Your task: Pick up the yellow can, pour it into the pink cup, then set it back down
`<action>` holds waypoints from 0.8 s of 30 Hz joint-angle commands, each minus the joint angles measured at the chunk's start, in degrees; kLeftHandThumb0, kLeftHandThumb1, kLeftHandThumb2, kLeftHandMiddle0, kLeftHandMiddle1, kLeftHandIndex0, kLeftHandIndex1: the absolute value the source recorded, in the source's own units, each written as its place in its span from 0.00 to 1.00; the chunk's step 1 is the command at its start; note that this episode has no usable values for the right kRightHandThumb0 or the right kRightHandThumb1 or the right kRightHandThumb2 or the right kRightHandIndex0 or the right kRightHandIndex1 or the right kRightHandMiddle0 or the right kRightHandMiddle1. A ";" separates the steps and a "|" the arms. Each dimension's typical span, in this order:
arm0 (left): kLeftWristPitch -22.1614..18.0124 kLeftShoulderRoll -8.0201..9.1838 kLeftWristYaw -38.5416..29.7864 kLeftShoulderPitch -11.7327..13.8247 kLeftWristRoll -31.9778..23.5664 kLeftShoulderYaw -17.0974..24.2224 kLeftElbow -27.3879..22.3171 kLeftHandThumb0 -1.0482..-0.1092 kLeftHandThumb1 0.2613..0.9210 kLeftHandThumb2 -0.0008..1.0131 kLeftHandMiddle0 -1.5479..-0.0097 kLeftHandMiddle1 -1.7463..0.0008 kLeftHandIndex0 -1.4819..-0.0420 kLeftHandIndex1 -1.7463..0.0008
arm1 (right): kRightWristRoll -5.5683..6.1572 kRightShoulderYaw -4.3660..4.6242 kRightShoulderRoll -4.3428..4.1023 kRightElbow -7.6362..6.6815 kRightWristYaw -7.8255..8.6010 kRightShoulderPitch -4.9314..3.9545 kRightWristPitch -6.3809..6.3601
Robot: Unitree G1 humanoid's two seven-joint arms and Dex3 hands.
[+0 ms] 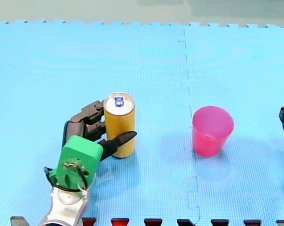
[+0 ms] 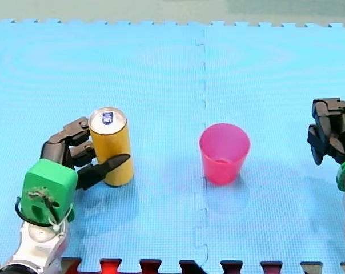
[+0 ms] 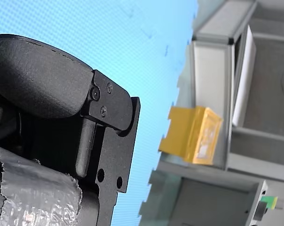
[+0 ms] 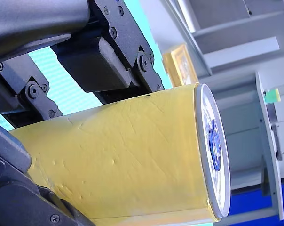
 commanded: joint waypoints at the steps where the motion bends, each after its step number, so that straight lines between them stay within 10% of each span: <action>1: 0.18 0.38 -0.13 0.53 -0.01 0.24 0.25 0.68 0.81 0.00 0.16 1.00 0.19 1.00 | 0.17 -0.15 -0.36 0.13 0.12 -0.36 -0.29; 8: 0.08 1.43 3.89 0.66 2.99 -1.29 0.44 0.65 0.80 0.00 0.17 1.00 0.18 1.00 | 0.02 -0.09 -0.37 0.27 0.13 -0.39 -0.80; 15: 4.75 1.32 -0.86 -0.20 0.51 -0.46 -0.35 0.59 0.80 0.00 0.39 1.00 0.47 1.00 | -0.09 0.05 -0.30 0.18 0.14 -0.26 -1.13; 24: 11.47 3.70 1.49 -0.87 5.70 -4.39 -3.21 0.06 0.81 0.00 0.79 1.00 0.83 1.00 | -0.32 0.30 -0.10 0.20 -0.30 -0.09 -1.26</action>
